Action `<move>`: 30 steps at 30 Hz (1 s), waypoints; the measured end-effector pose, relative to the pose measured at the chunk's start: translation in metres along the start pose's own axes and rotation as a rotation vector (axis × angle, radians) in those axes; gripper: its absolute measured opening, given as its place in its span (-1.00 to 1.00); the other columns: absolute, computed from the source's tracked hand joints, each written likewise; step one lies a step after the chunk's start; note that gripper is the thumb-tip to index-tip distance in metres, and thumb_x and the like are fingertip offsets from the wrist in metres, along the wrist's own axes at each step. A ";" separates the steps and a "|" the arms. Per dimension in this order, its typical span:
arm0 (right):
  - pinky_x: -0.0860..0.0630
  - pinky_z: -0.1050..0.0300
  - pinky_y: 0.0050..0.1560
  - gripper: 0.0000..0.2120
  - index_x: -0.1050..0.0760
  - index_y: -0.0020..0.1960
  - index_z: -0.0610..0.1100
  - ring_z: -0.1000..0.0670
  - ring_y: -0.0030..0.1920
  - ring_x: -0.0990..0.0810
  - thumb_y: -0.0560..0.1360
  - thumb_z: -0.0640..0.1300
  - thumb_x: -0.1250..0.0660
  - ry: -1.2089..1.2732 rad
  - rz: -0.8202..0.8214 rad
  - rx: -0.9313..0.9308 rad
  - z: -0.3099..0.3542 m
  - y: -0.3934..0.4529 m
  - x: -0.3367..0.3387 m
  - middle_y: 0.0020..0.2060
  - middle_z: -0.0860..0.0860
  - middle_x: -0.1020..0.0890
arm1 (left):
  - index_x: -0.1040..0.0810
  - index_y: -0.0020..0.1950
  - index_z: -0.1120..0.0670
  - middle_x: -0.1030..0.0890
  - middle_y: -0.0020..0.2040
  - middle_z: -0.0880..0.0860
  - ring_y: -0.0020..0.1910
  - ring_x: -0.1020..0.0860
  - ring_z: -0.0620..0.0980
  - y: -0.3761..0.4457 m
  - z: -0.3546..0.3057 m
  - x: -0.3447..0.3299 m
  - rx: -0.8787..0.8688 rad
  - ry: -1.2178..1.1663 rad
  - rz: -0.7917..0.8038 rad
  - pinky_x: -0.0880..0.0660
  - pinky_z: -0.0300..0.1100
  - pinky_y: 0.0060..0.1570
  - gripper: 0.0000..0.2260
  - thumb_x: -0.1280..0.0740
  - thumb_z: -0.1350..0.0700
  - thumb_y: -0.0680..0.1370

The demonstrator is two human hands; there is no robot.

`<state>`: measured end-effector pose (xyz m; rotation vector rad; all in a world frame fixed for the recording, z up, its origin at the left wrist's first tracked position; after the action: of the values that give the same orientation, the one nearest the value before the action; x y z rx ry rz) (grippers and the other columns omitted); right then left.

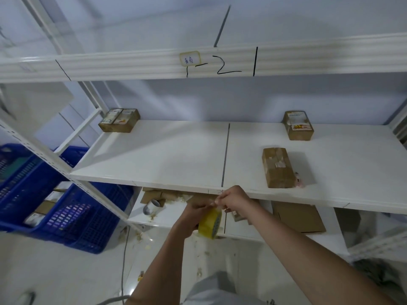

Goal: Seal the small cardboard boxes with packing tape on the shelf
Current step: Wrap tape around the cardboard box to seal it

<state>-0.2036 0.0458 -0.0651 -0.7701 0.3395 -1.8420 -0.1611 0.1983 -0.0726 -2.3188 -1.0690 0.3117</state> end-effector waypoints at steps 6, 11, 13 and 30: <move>-0.57 0.17 0.02 -0.89 -0.72 -0.05 -0.19 -0.05 0.03 -0.65 0.50 -0.29 -0.42 -0.204 -0.055 0.095 0.017 0.020 -0.007 -0.06 -0.08 -0.71 | -0.61 0.20 0.05 -0.66 0.15 0.14 0.10 -0.64 0.10 0.009 0.009 0.007 0.087 -0.090 0.143 -0.61 -0.06 0.01 -0.77 -0.43 0.21 0.55; -0.50 0.27 0.01 -0.83 -0.66 0.04 -0.38 -0.16 0.14 -0.65 0.54 -0.31 -0.35 -0.313 -0.118 0.136 0.031 0.043 -0.020 0.04 -0.25 -0.69 | -0.60 0.23 0.22 -0.64 0.15 0.22 0.05 -0.64 0.11 0.033 0.008 0.033 0.082 -0.159 0.092 -0.61 -0.12 -0.11 -0.67 -0.50 0.19 0.49; -0.61 0.12 0.09 -0.81 -0.57 0.03 -0.49 -0.27 0.15 -0.60 0.52 -0.38 -0.27 -0.353 -0.161 0.175 0.040 0.053 -0.030 0.06 -0.36 -0.62 | -0.59 0.17 0.27 -0.65 0.11 0.24 0.00 -0.65 0.11 0.045 0.007 0.042 0.103 -0.183 0.055 -0.62 -0.14 -0.17 -0.70 -0.50 0.19 0.49; -0.35 0.21 -0.11 -0.78 -0.44 -0.01 -0.22 -0.03 -0.02 -0.47 0.45 -0.49 -0.24 -0.571 -0.258 0.273 0.059 0.088 -0.072 0.00 -0.10 -0.51 | -0.57 0.16 0.11 -0.68 0.03 0.13 -0.05 -0.69 0.11 0.113 0.025 0.082 0.295 -0.074 -0.064 -0.67 0.06 -0.05 -0.28 -0.71 -0.07 0.09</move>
<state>-0.0844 0.0829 -0.0948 -1.1367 -0.3859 -1.7599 -0.0470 0.2111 -0.1563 -2.0208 -1.0526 0.4986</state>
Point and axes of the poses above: each hand's wrist, its own y-axis towards the middle knuckle, its own x-axis out of the back of the hand, z = x × y, the point moved 6 cm from there along y, towards the middle knuckle
